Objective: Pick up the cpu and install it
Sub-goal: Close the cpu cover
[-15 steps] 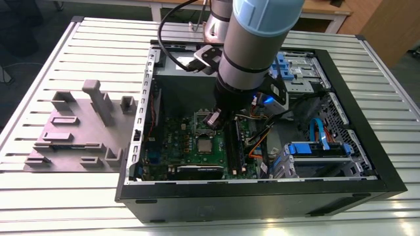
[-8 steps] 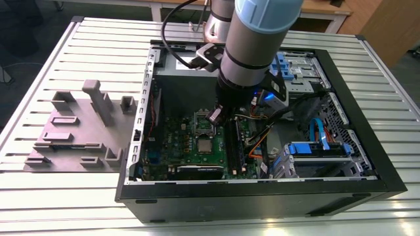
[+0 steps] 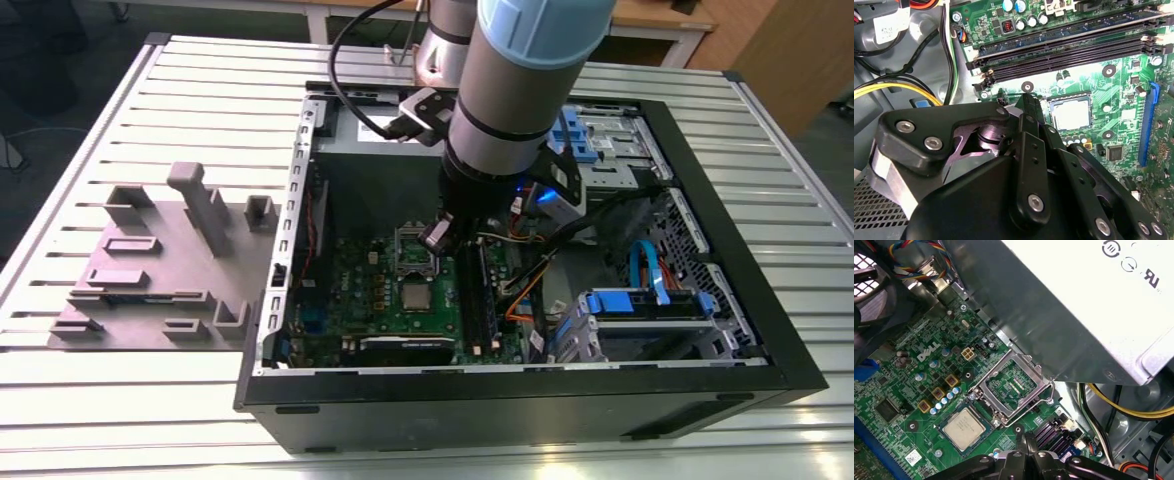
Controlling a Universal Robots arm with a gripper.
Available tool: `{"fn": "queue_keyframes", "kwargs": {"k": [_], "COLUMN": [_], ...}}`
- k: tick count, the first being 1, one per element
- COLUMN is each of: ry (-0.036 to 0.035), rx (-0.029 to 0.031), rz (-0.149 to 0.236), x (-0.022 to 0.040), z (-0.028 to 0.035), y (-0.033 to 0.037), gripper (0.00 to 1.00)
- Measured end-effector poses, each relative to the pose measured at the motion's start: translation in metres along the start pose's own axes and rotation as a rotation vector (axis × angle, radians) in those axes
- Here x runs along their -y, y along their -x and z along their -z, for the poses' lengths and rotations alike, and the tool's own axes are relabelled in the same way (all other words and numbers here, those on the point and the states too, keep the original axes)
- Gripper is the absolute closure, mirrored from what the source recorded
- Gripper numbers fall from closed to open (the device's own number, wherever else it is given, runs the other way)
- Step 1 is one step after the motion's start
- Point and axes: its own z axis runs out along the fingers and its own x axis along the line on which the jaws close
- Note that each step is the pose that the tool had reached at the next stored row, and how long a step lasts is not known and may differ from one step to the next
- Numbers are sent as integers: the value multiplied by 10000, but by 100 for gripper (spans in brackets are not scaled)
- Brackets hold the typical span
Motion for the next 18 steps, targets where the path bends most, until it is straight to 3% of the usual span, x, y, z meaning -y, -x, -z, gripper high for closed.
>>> {"fn": "queue_keyframes", "kwargs": {"k": [10,18], "ry": [4,4], "rx": [4,4], "rz": [-1,0], "x": [-8,-115], "z": [-30,-126], "y": [10,129], "gripper": [90,90]}}
